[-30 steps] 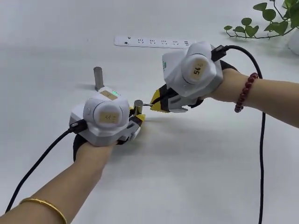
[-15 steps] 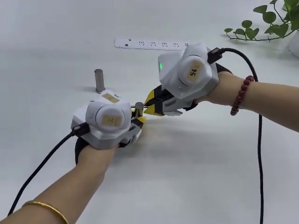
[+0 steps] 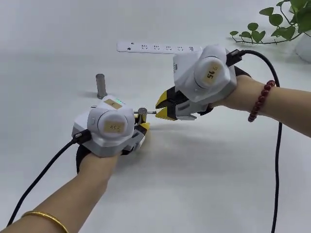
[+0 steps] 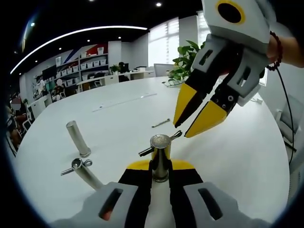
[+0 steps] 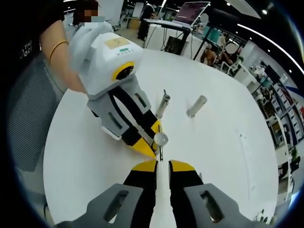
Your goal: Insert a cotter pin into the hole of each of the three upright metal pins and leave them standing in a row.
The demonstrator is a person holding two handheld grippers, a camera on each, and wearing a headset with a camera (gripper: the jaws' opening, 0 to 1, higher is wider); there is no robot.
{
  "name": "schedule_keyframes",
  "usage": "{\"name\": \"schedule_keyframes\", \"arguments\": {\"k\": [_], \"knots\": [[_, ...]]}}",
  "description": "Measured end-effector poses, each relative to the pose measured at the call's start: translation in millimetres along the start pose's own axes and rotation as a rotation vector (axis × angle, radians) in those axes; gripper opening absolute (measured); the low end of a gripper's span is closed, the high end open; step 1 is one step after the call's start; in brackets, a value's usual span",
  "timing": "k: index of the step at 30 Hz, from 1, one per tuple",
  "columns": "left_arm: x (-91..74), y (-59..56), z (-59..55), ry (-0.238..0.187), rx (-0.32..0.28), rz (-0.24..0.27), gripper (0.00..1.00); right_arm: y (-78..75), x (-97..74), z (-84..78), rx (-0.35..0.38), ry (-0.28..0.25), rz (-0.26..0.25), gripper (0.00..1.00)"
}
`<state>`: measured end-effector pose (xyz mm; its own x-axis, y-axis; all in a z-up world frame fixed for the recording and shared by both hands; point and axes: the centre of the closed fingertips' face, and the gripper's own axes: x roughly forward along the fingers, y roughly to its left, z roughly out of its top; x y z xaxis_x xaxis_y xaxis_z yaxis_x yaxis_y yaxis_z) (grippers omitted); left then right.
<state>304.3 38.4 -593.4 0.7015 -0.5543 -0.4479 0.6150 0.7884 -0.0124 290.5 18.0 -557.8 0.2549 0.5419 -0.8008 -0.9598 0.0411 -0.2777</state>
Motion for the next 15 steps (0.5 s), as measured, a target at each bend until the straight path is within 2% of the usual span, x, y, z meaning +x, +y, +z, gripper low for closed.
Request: {"name": "schedule_keyframes", "arguments": {"k": [6, 15], "knots": [[-0.3, 0.0, 0.0, 0.000, -0.002, 0.002, 0.10, -0.3, 3.6, 0.3, 0.003, -0.003, 0.005, 0.00], [-0.8, -0.1, -0.1, 0.000, -0.003, 0.005, 0.10, -0.8, 6.5, 4.2, -0.007, -0.008, 0.005, 0.00]]}}
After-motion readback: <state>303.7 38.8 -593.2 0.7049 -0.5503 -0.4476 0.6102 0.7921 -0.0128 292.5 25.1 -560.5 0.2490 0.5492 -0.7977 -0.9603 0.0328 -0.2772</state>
